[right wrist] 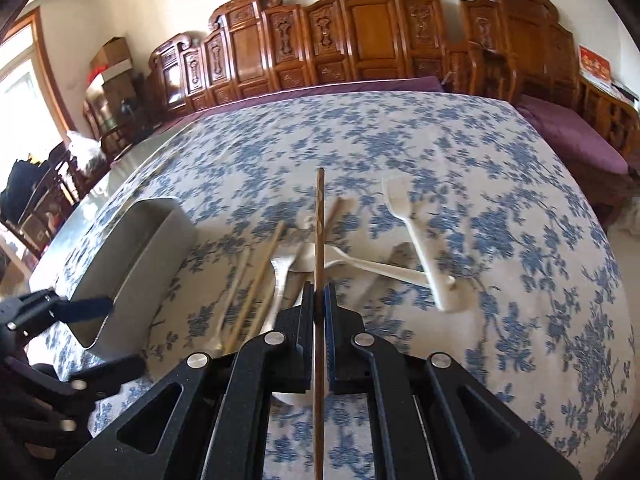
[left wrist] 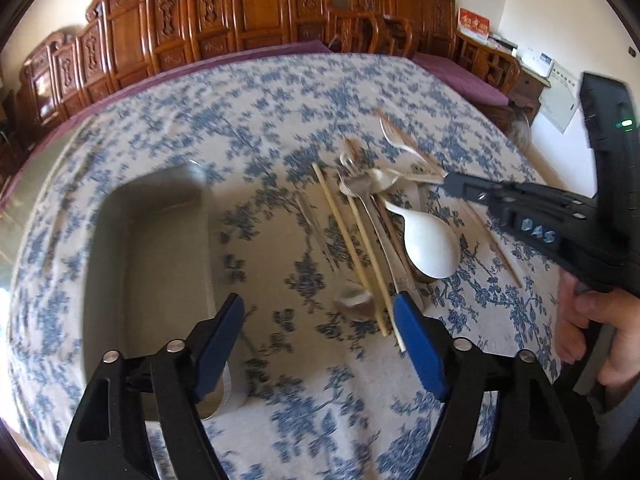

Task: Organize utensils
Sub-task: 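Grasp a metal spoon with the left gripper while the right gripper holds the chopstick, then lower the metal spoon into the grey tray and open the left gripper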

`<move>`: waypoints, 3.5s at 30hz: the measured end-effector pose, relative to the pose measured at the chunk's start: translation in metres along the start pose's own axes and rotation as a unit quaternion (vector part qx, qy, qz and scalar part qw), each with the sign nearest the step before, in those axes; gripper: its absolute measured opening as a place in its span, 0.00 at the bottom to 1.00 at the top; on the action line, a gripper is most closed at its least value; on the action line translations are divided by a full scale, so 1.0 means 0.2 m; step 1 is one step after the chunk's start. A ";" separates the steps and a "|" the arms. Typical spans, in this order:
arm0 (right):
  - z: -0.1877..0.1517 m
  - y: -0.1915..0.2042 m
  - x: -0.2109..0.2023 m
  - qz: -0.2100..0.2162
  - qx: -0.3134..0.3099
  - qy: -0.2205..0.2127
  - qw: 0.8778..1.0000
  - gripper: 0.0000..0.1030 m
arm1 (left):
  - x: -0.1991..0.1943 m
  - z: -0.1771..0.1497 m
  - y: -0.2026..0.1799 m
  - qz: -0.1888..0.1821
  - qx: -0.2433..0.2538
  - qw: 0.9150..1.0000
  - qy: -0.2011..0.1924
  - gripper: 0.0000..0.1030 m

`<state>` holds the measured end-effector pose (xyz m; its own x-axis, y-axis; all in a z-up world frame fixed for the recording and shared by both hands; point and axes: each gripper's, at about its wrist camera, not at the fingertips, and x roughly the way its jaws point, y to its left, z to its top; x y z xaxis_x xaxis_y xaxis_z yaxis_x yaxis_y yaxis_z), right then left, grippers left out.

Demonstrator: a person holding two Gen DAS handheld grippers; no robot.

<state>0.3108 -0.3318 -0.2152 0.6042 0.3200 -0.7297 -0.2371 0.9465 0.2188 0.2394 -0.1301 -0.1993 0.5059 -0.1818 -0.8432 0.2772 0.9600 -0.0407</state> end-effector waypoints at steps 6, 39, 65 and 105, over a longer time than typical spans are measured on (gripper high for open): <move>0.00 -0.01 -0.01 0.003 0.003 -0.005 1.000 0.06 | 0.17 0.04 -0.03 0.001 -0.012 0.999 0.034 0.48; 0.02 0.03 -0.03 0.011 0.003 -0.015 1.000 0.06 | 0.36 0.14 -0.03 0.015 -0.015 0.996 0.087 0.01; 0.00 0.34 -0.03 0.051 -0.049 -0.009 0.997 0.06 | -0.14 0.14 0.31 0.009 -0.042 0.999 -0.017 0.02; -0.06 0.65 0.07 0.063 -0.082 0.020 0.994 0.06 | -0.04 -0.05 0.68 0.039 -0.073 0.997 -0.006 0.00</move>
<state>0.2791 -0.2053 -0.2056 0.5320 0.4305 -0.7292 -0.4313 0.8788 0.2042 0.2651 0.0038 -0.2036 0.5305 -0.1071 -0.8409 0.1157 0.9919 -0.0533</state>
